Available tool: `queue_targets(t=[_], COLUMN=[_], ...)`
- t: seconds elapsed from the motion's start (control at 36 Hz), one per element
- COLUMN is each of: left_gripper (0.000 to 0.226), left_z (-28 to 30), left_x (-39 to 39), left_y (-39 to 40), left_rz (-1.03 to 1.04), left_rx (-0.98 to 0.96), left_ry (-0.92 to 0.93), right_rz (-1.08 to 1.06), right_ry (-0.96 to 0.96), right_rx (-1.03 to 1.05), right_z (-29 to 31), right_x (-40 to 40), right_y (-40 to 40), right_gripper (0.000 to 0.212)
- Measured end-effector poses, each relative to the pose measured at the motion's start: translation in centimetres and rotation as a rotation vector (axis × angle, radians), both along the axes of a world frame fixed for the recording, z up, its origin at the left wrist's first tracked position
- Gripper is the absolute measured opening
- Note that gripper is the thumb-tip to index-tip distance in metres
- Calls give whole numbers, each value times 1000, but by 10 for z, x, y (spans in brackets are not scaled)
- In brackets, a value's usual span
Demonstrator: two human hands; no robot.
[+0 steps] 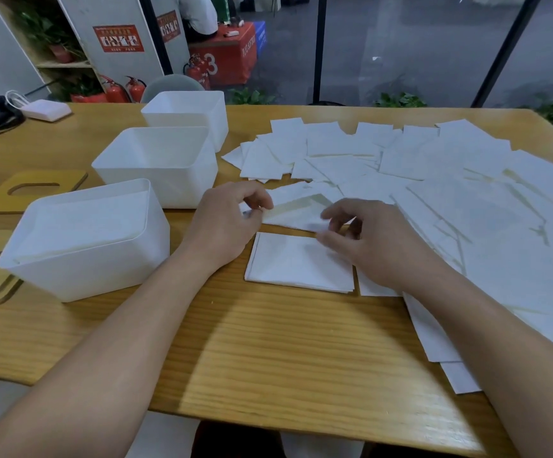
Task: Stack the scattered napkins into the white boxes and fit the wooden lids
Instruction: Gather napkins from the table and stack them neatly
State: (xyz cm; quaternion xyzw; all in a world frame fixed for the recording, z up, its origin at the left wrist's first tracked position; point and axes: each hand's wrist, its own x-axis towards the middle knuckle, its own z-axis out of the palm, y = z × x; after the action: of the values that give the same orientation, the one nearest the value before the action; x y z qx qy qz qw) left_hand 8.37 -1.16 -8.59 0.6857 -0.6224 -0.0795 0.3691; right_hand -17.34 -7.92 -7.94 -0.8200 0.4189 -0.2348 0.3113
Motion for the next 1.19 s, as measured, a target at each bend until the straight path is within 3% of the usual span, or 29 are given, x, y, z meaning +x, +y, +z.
queue_targets(t=[0.08, 0.19, 0.28, 0.33, 0.47, 0.61, 0.75, 0.83, 1.03, 1.19], left_gripper=[22, 23, 26, 34, 53, 32, 36, 26, 25, 20], left_z=[5, 8, 5, 4, 8, 9, 8, 9, 5, 2], left_x=[-6, -12, -13, -12, -9, -13, -13, -10, -9, -4], left_y=[4, 7, 6, 6, 7, 5, 2, 1, 3, 5], left_rz=[-104, -270, -347, -372, -394, -297, -222, -216, -240, -219], left_rx=[-64, -76, -46, -6, 35, 43, 52, 62, 140, 164], left_ry=[139, 209, 192, 181, 184, 272, 317, 361, 257, 131], right_rz=[-54, -67, -97, -131, -108, -2, 53, 11, 3, -16], right_ry=[-164, -352, -384, -348, -254, -386, -479, -377, -76, 115], right_rx=[132, 356, 443, 407, 222, 165, 186, 167, 96, -50], right_z=[7, 14, 16, 14, 5, 12, 12, 9, 7, 1], right_x=[1, 0, 1, 0, -7, -3, -3, -6, -8, -3], right_y=[1, 4, 4, 2, -3, 1, 1, -4, -7, -1], right_gripper=[49, 48, 51, 50, 7, 19, 21, 16, 9, 19])
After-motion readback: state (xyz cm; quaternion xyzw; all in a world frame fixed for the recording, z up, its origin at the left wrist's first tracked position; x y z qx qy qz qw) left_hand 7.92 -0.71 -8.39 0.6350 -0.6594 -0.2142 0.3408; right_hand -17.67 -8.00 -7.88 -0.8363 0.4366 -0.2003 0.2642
